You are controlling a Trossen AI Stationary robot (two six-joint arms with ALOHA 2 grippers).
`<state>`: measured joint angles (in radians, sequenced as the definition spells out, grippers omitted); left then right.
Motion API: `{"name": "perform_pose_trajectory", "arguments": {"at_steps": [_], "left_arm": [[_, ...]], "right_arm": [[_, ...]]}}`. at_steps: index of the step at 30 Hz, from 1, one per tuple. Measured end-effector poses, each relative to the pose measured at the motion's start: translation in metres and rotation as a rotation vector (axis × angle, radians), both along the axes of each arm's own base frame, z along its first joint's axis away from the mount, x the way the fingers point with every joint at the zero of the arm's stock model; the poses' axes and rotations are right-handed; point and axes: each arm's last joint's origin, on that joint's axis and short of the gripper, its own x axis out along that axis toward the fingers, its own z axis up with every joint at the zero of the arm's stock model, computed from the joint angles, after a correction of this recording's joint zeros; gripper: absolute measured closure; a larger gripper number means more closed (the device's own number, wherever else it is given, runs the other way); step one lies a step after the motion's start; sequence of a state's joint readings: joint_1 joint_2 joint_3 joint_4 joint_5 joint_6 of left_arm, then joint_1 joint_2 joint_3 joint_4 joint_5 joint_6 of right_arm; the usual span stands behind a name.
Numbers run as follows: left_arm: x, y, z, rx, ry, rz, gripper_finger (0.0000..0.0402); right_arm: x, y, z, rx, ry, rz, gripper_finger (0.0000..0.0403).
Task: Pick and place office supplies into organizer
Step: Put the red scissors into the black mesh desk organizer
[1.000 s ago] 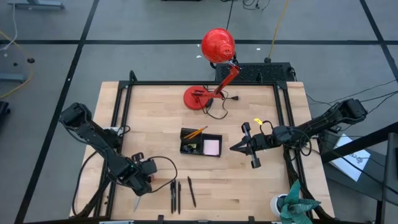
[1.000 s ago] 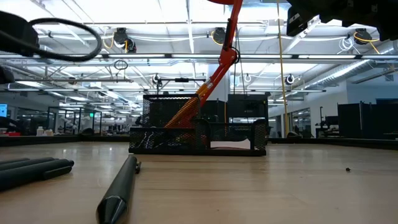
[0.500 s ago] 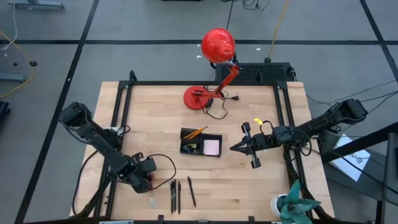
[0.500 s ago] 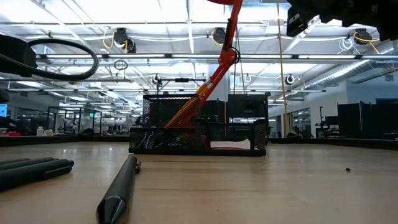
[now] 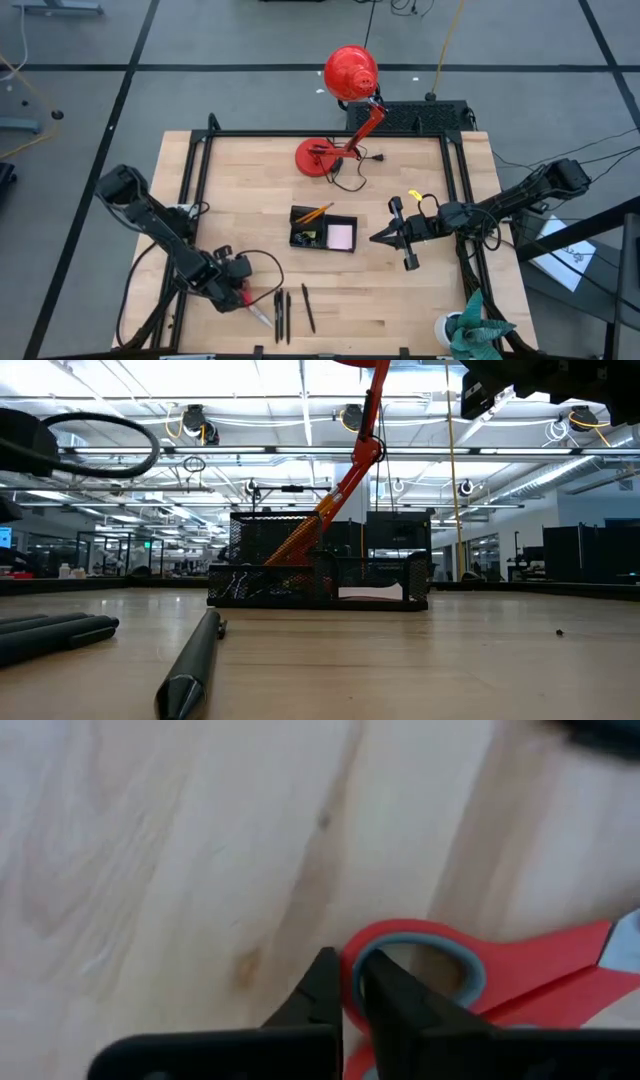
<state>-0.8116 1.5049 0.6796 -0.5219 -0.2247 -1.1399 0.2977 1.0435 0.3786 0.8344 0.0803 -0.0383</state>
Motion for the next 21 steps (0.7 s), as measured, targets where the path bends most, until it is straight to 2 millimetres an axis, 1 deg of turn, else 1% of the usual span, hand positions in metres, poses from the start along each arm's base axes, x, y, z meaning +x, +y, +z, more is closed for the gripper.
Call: {"name": "perform_pose_trajectory", "arguments": {"at_steps": [6,10,12,15,18,21], "left_arm": [[0.01,-0.01,0.014,0.017,-0.075,-0.075,0.0372],[0.018,-0.013,0.03,0.08,-0.11,-0.09,0.039],[0.021,-0.013,0.04,0.124,-0.103,-0.095,0.0394],[0.025,-0.013,0.058,0.19,-0.086,-0.113,0.039],[0.029,-0.012,0.079,0.267,-0.081,-0.138,0.0386],[0.036,-0.009,0.104,0.349,-0.105,-0.154,0.0392]], "right_arm": [[0.0,0.0,0.0,0.0,0.0,0.0,0.0399],[0.0,0.0,0.0,0.001,-0.003,0.0,0.0399],[0.0,0.0,0.0,0.001,-0.003,0.0,0.0399],[0.0,0.0,0.0,0.001,-0.003,0.0,0.0399],[0.0,0.0,0.0,0.001,-0.003,0.0,0.0399],[0.0,0.0,0.0,0.001,-0.003,-0.001,0.0399]]}}
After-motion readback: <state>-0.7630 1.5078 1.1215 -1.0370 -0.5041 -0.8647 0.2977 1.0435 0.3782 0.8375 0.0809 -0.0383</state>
